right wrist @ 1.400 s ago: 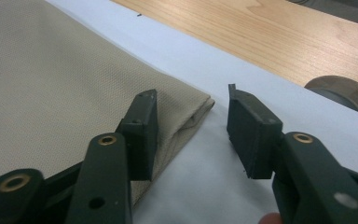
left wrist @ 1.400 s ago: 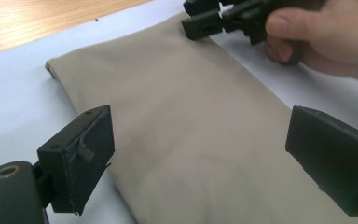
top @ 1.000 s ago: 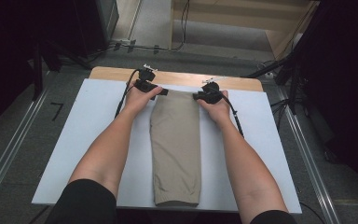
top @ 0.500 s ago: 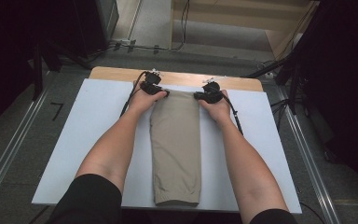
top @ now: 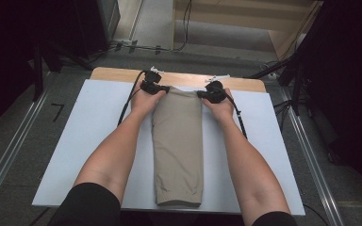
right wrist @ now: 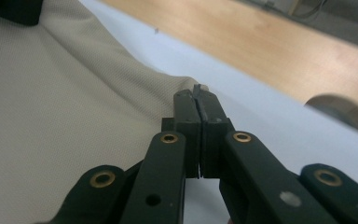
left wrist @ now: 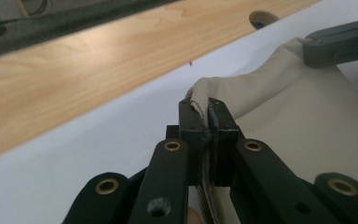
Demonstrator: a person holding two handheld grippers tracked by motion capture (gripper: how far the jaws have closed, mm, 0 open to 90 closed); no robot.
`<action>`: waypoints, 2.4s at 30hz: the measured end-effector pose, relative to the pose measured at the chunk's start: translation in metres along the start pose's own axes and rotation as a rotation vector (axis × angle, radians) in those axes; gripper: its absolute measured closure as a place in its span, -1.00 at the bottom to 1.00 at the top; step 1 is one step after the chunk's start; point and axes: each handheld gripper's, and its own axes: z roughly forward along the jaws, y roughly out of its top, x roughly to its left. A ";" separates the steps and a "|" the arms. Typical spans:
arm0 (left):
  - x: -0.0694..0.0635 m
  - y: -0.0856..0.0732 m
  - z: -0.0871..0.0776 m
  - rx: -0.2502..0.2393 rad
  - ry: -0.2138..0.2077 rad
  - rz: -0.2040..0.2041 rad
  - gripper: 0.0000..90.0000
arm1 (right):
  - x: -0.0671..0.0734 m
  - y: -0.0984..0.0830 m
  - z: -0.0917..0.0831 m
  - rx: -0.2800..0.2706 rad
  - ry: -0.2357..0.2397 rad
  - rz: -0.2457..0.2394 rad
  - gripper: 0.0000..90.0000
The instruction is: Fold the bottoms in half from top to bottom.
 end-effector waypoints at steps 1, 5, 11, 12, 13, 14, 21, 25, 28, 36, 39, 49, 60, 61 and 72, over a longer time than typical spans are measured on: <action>0.000 0.003 -0.002 -0.006 -0.002 0.004 0.94 | -0.001 0.004 -0.003 -0.007 0.001 0.000 0.94; 0.003 0.019 -0.013 -0.061 -0.001 -0.003 0.94 | -0.006 0.023 -0.018 -0.046 -0.001 -0.022 0.94; 0.000 0.050 -0.034 -0.147 0.011 0.040 0.93 | -0.009 0.052 -0.047 -0.134 -0.031 -0.050 0.94; -0.001 0.054 -0.038 -0.159 0.010 0.042 0.93 | -0.009 0.056 -0.051 -0.148 -0.031 -0.058 0.94; -0.002 0.056 -0.042 -0.170 0.010 0.046 0.93 | -0.010 0.058 -0.055 -0.166 -0.025 -0.074 0.94; -0.003 0.057 -0.045 -0.182 0.006 0.050 0.93 | -0.010 0.060 -0.058 -0.184 -0.021 -0.086 0.94; -0.016 0.045 -0.069 -0.245 -0.025 0.092 0.93 | 0.002 0.053 -0.078 -0.232 0.007 -0.165 0.94; -0.025 0.031 -0.086 -0.277 -0.045 0.111 0.93 | 0.015 0.043 -0.095 -0.272 0.027 -0.200 0.94; -0.034 0.017 -0.100 -0.300 -0.068 0.133 0.93 | 0.026 0.033 -0.108 -0.297 0.039 -0.223 0.94; -0.063 -0.032 -0.132 -0.326 -0.132 0.193 0.91 | 0.061 -0.009 -0.142 -0.340 0.089 -0.284 0.94; -0.074 -0.051 -0.140 -0.321 -0.153 0.215 0.91 | 0.074 -0.031 -0.154 -0.336 0.107 -0.293 0.94; -0.118 -0.126 -0.157 -0.291 -0.243 0.226 0.90 | 0.111 -0.113 -0.178 -0.332 0.174 -0.283 0.94; -0.146 -0.200 -0.178 -0.189 -0.309 0.230 0.84 | 0.153 -0.179 -0.194 -0.290 0.266 -0.312 0.93; -0.149 -0.205 -0.180 -0.179 -0.317 0.238 0.81 | 0.157 -0.184 -0.194 -0.286 0.280 -0.321 0.93; -0.159 -0.229 -0.200 -0.097 -0.400 0.322 0.61 | 0.164 -0.217 -0.217 -0.213 0.350 -0.306 0.81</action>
